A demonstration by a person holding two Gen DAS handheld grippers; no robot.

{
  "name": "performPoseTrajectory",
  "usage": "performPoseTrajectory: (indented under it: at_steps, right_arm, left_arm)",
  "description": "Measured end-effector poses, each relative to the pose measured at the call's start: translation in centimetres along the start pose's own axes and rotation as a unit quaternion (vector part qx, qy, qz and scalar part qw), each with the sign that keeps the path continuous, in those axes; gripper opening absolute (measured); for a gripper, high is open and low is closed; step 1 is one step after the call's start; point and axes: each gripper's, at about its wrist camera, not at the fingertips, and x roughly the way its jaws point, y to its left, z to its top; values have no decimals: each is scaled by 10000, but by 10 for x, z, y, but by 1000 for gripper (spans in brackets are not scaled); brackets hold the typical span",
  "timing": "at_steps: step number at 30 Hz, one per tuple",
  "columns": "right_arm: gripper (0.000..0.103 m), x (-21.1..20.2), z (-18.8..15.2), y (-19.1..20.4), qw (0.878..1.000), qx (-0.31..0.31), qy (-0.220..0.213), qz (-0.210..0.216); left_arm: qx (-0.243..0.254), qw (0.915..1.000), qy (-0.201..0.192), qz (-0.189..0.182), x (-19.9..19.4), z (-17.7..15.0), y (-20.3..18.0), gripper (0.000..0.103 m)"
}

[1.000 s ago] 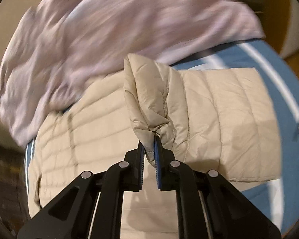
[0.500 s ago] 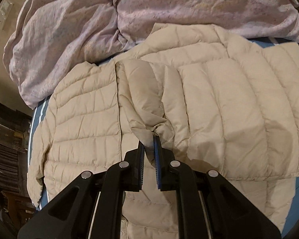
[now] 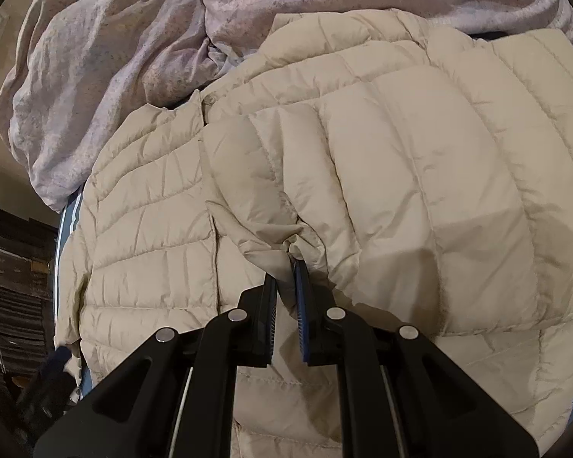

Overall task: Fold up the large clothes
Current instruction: 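Fold the held sleeve across the jacket body and open the right tool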

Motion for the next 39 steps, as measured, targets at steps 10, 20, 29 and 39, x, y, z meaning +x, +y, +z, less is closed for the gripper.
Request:
performPoseTrajectory:
  at_steps: [10,20,29,39]
  right_arm:
    - [10,4,-5,11,9998,-35,108,144]
    - [10,7,-11,19,9996,-109,133,215]
    - [10,6,-21,38,9974,-299,136,647]
    - [10,1,-33,70,9915,-775,136,1035]
  left_arm:
    - [316,9991,201,-179,46,38,-34,101]
    - [394,9990,190,-65,56,45,-39,101]
    - [91,9989,363,-294,66,52,-34,86]
    - [-290,9955,485,-767,72,57,-32,60]
